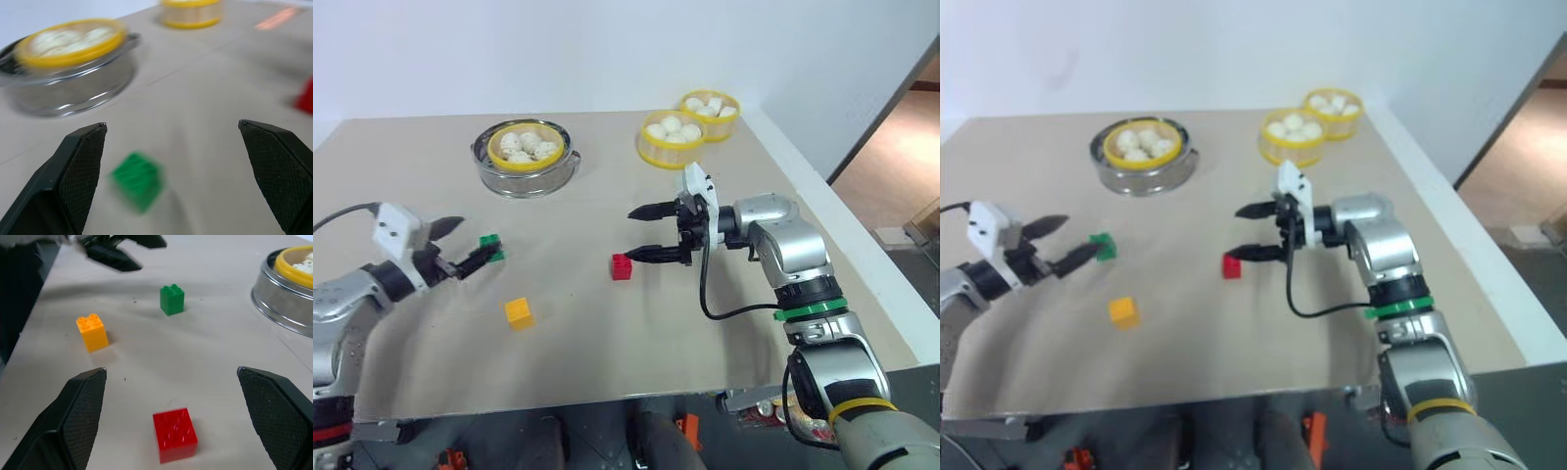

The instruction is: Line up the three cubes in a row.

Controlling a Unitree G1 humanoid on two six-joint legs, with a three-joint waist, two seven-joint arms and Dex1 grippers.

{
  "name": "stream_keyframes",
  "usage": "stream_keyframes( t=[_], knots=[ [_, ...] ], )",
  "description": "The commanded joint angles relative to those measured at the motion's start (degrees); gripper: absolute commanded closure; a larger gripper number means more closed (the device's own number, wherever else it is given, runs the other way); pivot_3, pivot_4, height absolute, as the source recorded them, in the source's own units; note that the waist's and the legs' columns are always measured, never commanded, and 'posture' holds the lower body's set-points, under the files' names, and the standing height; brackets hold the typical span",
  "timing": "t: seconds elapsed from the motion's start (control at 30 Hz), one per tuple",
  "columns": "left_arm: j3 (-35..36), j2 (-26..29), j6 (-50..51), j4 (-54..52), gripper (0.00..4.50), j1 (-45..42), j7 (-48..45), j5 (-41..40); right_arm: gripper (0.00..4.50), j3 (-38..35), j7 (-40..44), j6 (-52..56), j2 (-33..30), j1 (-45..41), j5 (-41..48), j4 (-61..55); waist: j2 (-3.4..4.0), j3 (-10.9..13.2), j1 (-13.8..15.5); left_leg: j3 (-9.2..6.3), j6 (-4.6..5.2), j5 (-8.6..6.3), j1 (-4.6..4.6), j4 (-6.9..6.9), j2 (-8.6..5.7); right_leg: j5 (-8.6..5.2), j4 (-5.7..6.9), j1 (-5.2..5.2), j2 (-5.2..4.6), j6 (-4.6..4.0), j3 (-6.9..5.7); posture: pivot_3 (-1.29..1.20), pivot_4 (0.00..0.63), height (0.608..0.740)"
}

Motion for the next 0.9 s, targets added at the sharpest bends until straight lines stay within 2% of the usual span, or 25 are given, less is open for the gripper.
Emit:
stream_keyframes(
  t=[0.03,0.17,0.37,0.67,0.9],
  knots=[
    [1.3,-0.7,-0.2,1.8,0.00,-2.1,1.8,0.0,0.06,-1.1,-2.6,-2.8,-0.2,-0.3,0.3,-2.5,-0.01,0.0,0.0,0.01,0.00,0.00,0.00,0.01,0.00,0.01,-0.01,0.03,-0.01,0.02,0.00,0.00,0.150,0.740],
    [0.6,-3.8,2.7,-1.9,0.00,-1.4,5.5,-1.1,0.06,-0.9,-4.4,-4.9,-0.6,0.3,0.2,-2.4,-0.04,0.0,0.1,0.07,-0.01,0.00,-0.03,0.00,-0.03,-0.01,-0.04,0.03,-0.08,0.16,0.05,0.00,0.150,0.740],
    [1.2,-8.7,10.1,-10.7,0.00,0.5,17.3,-1.2,0.06,-0.7,-5.0,-6.7,-1.8,1.7,0.3,-2.7,-0.07,0.0,0.1,0.00,-0.06,-0.04,-0.14,-0.06,-0.02,0.03,-0.06,-0.03,-0.04,0.39,0.04,0.00,0.150,0.740],
    [2.3,-16.5,21.6,-21.0,0.00,-2.1,34.8,-2.3,0.06,-0.6,-4.4,-7.6,-2.5,0.9,0.8,-1.0,-0.11,0.0,0.1,-0.03,-0.06,-0.03,-0.07,0.01,-0.03,0.13,-0.04,0.03,0.00,0.42,0.05,0.00,0.150,0.740],
    [-0.6,-23.2,30.1,-27.8,0.00,-2.1,46.0,-0.8,0.06,-0.4,-4.3,-9.5,-2.2,0.0,0.5,1.4,-0.12,0.0,0.1,-0.02,-0.06,-0.03,-0.06,0.02,-0.09,0.13,-0.06,0.07,-0.02,0.46,0.12,0.00,0.150,0.740]
  ],
)
